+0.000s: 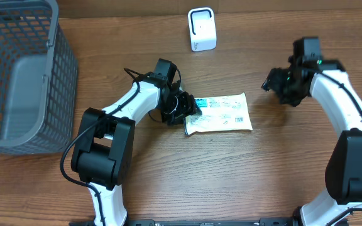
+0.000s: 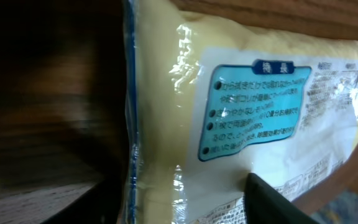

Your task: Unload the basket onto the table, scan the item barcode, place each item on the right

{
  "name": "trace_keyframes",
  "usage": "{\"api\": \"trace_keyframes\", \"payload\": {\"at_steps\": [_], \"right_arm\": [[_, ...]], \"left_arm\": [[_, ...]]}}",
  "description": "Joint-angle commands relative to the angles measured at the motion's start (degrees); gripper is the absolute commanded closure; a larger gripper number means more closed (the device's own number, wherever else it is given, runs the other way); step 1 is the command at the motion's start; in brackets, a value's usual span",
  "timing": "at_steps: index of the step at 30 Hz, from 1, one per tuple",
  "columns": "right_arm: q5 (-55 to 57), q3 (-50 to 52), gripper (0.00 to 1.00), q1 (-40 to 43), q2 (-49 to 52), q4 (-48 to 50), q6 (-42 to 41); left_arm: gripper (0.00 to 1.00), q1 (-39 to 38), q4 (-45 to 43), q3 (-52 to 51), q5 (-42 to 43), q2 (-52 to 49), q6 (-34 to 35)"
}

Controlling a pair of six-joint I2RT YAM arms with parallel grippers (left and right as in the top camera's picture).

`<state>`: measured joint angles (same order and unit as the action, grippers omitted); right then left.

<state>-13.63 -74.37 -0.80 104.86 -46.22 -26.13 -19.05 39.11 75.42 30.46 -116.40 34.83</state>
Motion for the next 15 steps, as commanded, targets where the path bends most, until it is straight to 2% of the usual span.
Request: {"api": "trace_keyframes", "payload": {"at_steps": [1, 2, 3, 4, 11, 15], "right_arm": [[-7.76, 5.75, 0.41, -1.01, -1.09, 4.37, -3.50], [-7.96, 8.24, 0.42, -2.01, -1.09, 6.64, -4.15], [-7.91, 8.98, 0.42, -2.51, -1.09, 7.23, -4.13], [-7.91, 9.53, 0.42, -3.34, -1.09, 7.61, -4.13], [-7.89, 8.72, 0.43, -4.37, -1.11, 6.12, -2.97], [-4.57, 6.03, 0.43, -4.22, -1.14, 2.05, -0.17]], "left_arm": [[0.61, -0.28, -0.22, -1.07, -3.04, -0.17, 3.04], [0.78, -0.26, -0.15, -1.09, -3.63, -0.17, 3.10], [0.85, -0.28, -0.17, -1.09, -4.04, -0.17, 3.10], [0.96, -0.28, -0.20, -1.09, -4.07, -0.17, 3.13], [0.96, 1.20, 5.11, 1.09, -4.31, 0.39, 0.24], [0.96, 2.56, 12.48, 5.68, -11.67, 3.41, -2.19]]}}
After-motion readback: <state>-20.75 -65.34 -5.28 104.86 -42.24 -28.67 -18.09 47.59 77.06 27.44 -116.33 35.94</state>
